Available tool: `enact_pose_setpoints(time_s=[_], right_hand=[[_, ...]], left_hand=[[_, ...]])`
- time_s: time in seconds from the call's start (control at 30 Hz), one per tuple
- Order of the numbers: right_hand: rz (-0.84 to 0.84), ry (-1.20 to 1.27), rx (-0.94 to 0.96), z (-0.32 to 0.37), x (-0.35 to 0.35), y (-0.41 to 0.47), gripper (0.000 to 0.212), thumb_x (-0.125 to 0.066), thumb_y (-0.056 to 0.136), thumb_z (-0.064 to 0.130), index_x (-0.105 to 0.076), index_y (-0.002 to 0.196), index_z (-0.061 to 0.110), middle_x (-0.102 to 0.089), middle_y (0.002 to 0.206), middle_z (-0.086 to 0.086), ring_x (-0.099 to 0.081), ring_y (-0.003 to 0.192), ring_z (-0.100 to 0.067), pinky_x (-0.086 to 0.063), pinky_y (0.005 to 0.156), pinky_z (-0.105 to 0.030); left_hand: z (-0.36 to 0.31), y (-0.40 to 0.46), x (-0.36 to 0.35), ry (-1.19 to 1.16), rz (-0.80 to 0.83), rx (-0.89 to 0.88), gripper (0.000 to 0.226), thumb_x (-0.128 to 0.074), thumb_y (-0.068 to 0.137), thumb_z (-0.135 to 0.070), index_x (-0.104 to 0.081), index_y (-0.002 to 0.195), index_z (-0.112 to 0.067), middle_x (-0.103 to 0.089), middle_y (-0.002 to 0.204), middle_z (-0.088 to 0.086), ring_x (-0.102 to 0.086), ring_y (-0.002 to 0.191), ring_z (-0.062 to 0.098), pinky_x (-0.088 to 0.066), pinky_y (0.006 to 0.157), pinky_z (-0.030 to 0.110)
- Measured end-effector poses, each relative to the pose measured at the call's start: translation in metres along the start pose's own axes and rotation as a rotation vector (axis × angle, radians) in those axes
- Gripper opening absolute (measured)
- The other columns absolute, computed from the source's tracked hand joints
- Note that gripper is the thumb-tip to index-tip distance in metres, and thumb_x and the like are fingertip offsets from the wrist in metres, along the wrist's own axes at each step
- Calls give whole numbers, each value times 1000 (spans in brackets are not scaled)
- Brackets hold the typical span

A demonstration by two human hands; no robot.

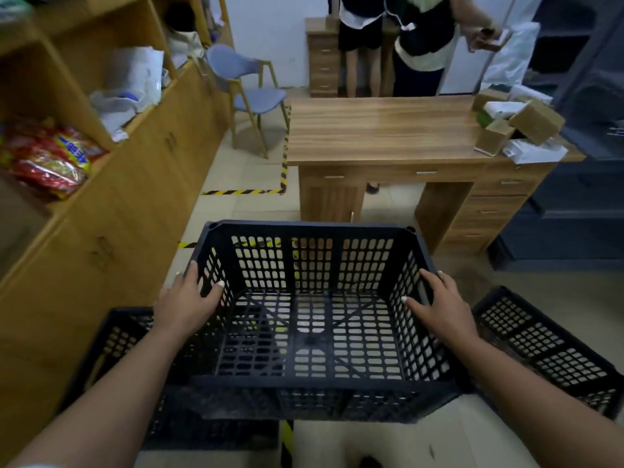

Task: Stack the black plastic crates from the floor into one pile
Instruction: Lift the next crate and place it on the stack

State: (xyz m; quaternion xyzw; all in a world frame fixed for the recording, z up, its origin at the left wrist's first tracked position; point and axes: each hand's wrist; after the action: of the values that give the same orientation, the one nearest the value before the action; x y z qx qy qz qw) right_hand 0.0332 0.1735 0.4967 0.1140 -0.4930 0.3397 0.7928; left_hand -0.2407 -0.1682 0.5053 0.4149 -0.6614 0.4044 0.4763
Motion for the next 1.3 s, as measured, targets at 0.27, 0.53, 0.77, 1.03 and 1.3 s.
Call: enact_pose_setpoints(time_s=[0.27,0.53,0.77,1.03,1.3], right_hand=[[-9,15,-4,90,-60,-52,72,-63,84,51,-32,145,32,-20,157,-4,-34,137,-28,-37,104,-47],[11,0,14,144,-112,-71,71,-63,83,53,-34,144,31,-20,157,-3,-41,131,-27,-44,95,-44],[31,2,90,173,-127,-62,69,-64,83,50,-38,143,29,-25,155,-5,-43,130,-29,-47,95,-48],[-11,-23,81,227,-144,-73,69,-63,83,53,-38,143,31,-26,155,-7,-42,132,-30,-45,99,-50],[-68,-2,-17,277,-186,-104,67,-64,84,50,-40,142,26,-29,152,-6,-48,124,-28,-47,93,-45]], left_hand=[[121,5,31,-6,51,-17,81,-37,89,-64,-14,152,-18,-28,155,12,-30,140,37,-31,109,49],[195,5,41,-76,42,61,84,-29,89,-68,-19,151,-12,-25,156,15,-27,141,37,-28,111,47],[230,2,39,-114,4,104,81,-32,90,-67,-24,150,-14,-28,155,16,-26,142,35,-26,112,48],[277,30,54,-163,-1,58,75,-39,93,-59,-24,150,-14,-28,155,14,-22,144,31,-23,112,46],[337,65,67,-69,89,40,85,-32,84,-74,-21,151,-23,-23,157,14,-28,138,41,-29,107,51]])
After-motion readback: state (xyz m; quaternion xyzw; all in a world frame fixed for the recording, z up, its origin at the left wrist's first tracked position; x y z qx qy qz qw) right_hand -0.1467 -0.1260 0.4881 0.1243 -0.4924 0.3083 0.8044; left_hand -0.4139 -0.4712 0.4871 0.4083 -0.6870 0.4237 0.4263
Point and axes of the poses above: each hand's wrist, its own y-axis towards the middle knuckle, its own x-axis out of the back of the hand, z = x × y
